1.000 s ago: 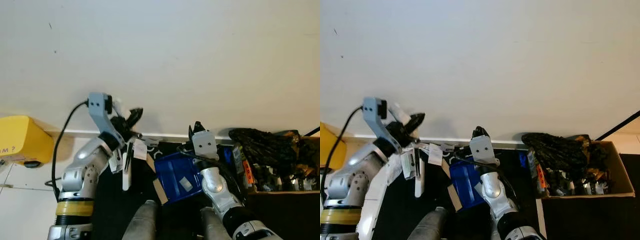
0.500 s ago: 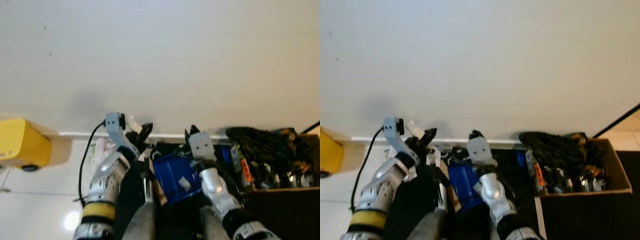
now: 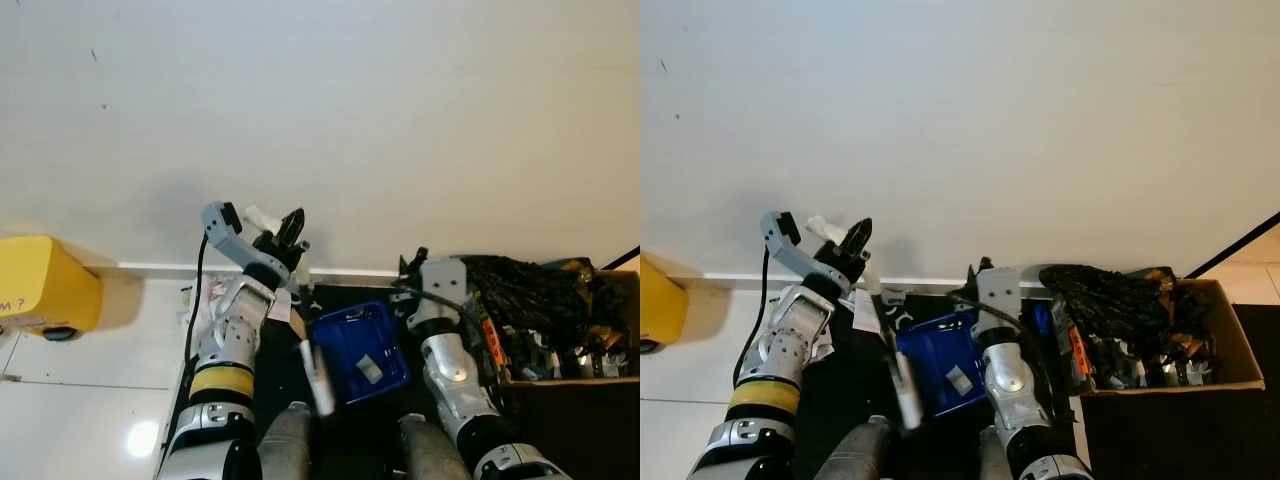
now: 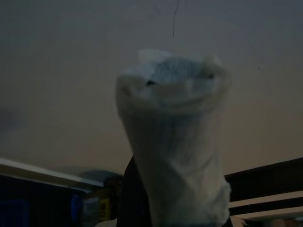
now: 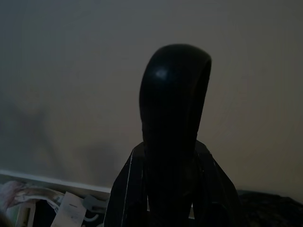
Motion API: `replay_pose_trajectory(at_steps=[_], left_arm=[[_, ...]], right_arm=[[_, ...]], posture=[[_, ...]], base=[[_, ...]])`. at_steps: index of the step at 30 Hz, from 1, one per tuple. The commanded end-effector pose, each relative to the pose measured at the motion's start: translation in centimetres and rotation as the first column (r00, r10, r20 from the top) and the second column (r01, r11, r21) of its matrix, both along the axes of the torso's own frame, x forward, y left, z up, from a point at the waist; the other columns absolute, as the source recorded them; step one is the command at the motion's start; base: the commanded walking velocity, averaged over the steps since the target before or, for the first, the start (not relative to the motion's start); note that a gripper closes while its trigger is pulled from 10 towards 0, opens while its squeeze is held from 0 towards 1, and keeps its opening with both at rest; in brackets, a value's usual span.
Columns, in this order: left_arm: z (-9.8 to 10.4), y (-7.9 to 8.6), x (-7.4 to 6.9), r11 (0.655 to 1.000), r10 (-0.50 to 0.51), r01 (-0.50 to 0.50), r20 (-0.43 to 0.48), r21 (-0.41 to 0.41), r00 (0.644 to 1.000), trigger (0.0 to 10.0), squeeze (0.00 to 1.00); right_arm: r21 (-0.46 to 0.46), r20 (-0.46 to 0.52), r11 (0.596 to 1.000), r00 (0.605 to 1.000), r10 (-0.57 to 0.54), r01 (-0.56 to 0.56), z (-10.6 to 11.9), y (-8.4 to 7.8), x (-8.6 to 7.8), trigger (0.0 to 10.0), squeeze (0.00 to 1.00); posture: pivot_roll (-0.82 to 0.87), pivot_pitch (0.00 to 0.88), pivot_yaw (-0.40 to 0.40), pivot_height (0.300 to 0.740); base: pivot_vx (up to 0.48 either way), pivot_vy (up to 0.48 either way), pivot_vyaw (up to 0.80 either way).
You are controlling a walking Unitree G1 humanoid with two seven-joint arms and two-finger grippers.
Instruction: Sweep floor
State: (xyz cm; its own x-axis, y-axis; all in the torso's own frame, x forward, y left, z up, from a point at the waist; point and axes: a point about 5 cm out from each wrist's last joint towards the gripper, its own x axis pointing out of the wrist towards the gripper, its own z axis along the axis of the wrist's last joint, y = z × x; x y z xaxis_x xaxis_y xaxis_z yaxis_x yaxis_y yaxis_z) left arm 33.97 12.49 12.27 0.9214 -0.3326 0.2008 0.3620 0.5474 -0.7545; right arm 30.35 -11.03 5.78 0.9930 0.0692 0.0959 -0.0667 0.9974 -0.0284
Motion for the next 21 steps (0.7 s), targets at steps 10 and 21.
replay_pose_trajectory(at_steps=[10,21], left_arm=[[1.6,3.0,0.1,0.998,0.03,-0.033,0.043,0.055,0.999,10.0,0.0],[1.1,8.0,-2.3,0.93,0.071,-0.09,0.064,0.356,0.995,10.0,0.0]], right_arm=[[0.129,-0.173,0.988,0.983,-0.061,0.084,-3.3,-0.8,-1.7,10.0,0.0],[0.193,-0.138,0.973,0.985,-0.103,0.128,-2.5,-2.1,-1.1,10.0,0.0]], posture=[[0.18,0.237,0.095,0.74],[0.18,0.213,0.092,0.74]], base=[[0.0,0.0,0.0],[0.0,0.0,0.0]])
